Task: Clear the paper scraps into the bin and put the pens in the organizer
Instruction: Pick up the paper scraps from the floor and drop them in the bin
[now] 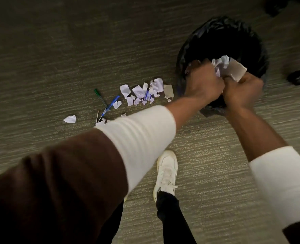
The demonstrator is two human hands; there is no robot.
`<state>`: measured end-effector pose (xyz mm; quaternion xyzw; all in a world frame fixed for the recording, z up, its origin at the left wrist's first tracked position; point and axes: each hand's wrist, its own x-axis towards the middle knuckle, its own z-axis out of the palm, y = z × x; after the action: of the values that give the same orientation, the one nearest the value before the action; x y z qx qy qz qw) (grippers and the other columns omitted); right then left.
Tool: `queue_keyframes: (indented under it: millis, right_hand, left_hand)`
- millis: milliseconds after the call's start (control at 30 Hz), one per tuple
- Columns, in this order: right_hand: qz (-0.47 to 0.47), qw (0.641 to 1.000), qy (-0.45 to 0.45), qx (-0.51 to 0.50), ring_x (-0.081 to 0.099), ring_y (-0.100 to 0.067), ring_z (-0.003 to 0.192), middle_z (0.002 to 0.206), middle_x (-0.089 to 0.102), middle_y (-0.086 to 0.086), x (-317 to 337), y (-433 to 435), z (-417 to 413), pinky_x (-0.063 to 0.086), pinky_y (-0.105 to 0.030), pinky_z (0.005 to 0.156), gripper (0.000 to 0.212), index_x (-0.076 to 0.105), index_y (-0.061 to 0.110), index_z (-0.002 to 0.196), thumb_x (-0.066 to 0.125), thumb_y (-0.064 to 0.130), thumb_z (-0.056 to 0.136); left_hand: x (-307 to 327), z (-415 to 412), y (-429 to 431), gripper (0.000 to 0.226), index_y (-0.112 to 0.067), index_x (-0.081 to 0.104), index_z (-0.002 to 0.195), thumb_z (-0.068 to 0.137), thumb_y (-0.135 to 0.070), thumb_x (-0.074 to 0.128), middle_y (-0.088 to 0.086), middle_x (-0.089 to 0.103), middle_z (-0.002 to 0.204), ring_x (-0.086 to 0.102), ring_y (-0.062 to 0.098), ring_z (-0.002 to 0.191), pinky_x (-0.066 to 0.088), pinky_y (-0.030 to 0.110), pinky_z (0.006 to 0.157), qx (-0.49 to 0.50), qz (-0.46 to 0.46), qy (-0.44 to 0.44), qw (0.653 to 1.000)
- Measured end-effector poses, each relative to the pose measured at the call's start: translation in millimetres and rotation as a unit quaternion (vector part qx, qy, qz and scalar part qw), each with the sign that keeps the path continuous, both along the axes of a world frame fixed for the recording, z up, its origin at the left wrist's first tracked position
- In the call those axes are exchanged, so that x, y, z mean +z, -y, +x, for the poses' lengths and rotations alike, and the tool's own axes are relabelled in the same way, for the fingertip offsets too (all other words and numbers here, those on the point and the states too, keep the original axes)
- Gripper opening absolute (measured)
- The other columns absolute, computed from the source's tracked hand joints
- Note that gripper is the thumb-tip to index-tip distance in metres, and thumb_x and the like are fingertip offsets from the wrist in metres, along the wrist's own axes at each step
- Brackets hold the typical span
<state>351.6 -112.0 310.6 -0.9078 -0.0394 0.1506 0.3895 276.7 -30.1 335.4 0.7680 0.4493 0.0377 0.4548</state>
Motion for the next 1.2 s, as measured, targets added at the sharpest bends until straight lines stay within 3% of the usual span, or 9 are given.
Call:
queue_keyframes:
  millis: [133, 267, 400, 433, 500, 600, 800, 1000, 1200]
  right_hand:
    - [-0.069, 0.997, -0.034, 0.016, 0.071, -0.02, 0.094, 0.104, 0.078, -0.003, -7, -1, 24, 0.053, -0.029, 0.073, 0.035, 0.078, 0.021, 0.117, 0.062, 0.029, 0.087]
    - [-0.083, 0.995, -0.054, 0.03, 0.074, -0.023, 0.103, 0.113, 0.079, -0.005, -5, -4, 29, 0.062, -0.032, 0.086, 0.045, 0.079, 0.027, 0.119, 0.054, 0.015, 0.084]
    - [-0.078, 0.995, -0.04, 0.045, 0.075, -0.016, 0.092, 0.089, 0.077, 0.005, -6, -4, 21, 0.055, -0.012, 0.065, 0.035, 0.083, 0.027, 0.104, 0.059, 0.016, 0.081]
    - [-0.065, 0.996, -0.026, 0.06, 0.075, -0.013, 0.089, 0.085, 0.076, 0.009, -4, -4, 15, 0.057, -0.011, 0.066, 0.033, 0.083, 0.026, 0.102, 0.059, 0.016, 0.082]
    - [-0.014, 0.995, -0.001, 0.102, 0.075, -0.004, 0.082, 0.081, 0.076, 0.014, 1, -5, 0, 0.065, -0.028, 0.078, 0.028, 0.082, 0.025, 0.098, 0.059, 0.016, 0.083]
    - [0.05, 0.98, 0.01, 0.191, 0.076, -0.004, 0.079, 0.086, 0.077, 0.017, 2, -8, -32, 0.067, -0.039, 0.076, 0.021, 0.08, 0.024, 0.097, 0.062, 0.017, 0.088]
    - [-0.022, 0.918, -0.02, 0.395, 0.073, -0.012, 0.083, 0.097, 0.078, 0.002, -36, -26, -95, 0.065, -0.037, 0.081, 0.022, 0.075, 0.013, 0.11, 0.073, 0.005, 0.09]
    - [-0.215, 0.833, -0.008, 0.51, 0.067, -0.037, 0.111, 0.127, 0.062, -0.017, -115, -51, -125, 0.055, -0.038, 0.088, 0.061, 0.052, 0.014, 0.138, 0.078, 0.039, 0.089]
    - [-0.328, 0.786, 0.0, 0.524, 0.041, -0.049, 0.143, 0.158, 0.032, -0.026, -204, -73, -128, 0.049, -0.06, 0.104, 0.109, 0.019, 0.03, 0.16, 0.082, 0.062, 0.077]
  left_hand:
    - [-8, 20, 2, 0.051, -0.007, 0.05, 0.137, 0.095, -0.031, 0.065, 0.016, 0.056, 0.138, 0.054, 0.032, 0.132, 0.051, 0.035, 0.098, -0.057, -0.036, -0.015, 0.998]
    - [-15, 12, -1, 0.065, -0.015, 0.042, 0.151, 0.093, -0.028, 0.066, 0.017, 0.048, 0.145, 0.05, 0.035, 0.136, 0.049, 0.04, 0.107, -0.105, -0.008, -0.023, 0.994]
    - [-23, -9, -5, 0.034, -0.013, 0.065, 0.124, 0.092, -0.025, 0.065, 0.011, 0.067, 0.124, 0.064, 0.03, 0.117, 0.05, 0.032, 0.091, -0.031, 0.025, 0.015, 0.999]
    - [-25, -18, -8, 0.025, -0.016, 0.068, 0.115, 0.092, -0.026, 0.065, 0.007, 0.072, 0.117, 0.067, 0.026, 0.11, 0.051, 0.029, 0.086, -0.008, 0.023, 0.02, 0.999]
    - [-32, -40, -18, 0.012, -0.021, 0.072, 0.101, 0.09, -0.023, 0.067, -0.001, 0.077, 0.104, 0.071, 0.022, 0.097, 0.057, 0.029, 0.083, 0.016, 0.014, 0.012, 1.0]
    - [-52, -81, -35, 0.008, -0.02, 0.071, 0.09, 0.09, -0.022, 0.064, -0.001, 0.078, 0.096, 0.074, 0.024, 0.09, 0.061, 0.036, 0.08, 0.035, 0.022, -0.054, 0.998]
    - [-113, -177, -67, 0.024, -0.011, 0.067, 0.114, 0.094, -0.025, 0.066, 0.015, 0.068, 0.124, 0.066, 0.037, 0.117, 0.055, 0.045, 0.094, -0.034, 0.029, -0.247, 0.968]
    - [-177, -232, -88, 0.04, -0.003, 0.059, 0.123, 0.087, -0.017, 0.069, 0.021, 0.058, 0.132, 0.058, 0.041, 0.126, 0.054, 0.048, 0.095, -0.115, 0.062, -0.282, 0.951]
    - [-246, -234, -109, 0.065, -0.005, 0.046, 0.135, 0.082, -0.024, 0.078, 0.02, 0.04, 0.149, 0.041, 0.04, 0.14, 0.056, 0.056, 0.093, -0.16, 0.084, -0.304, 0.935]
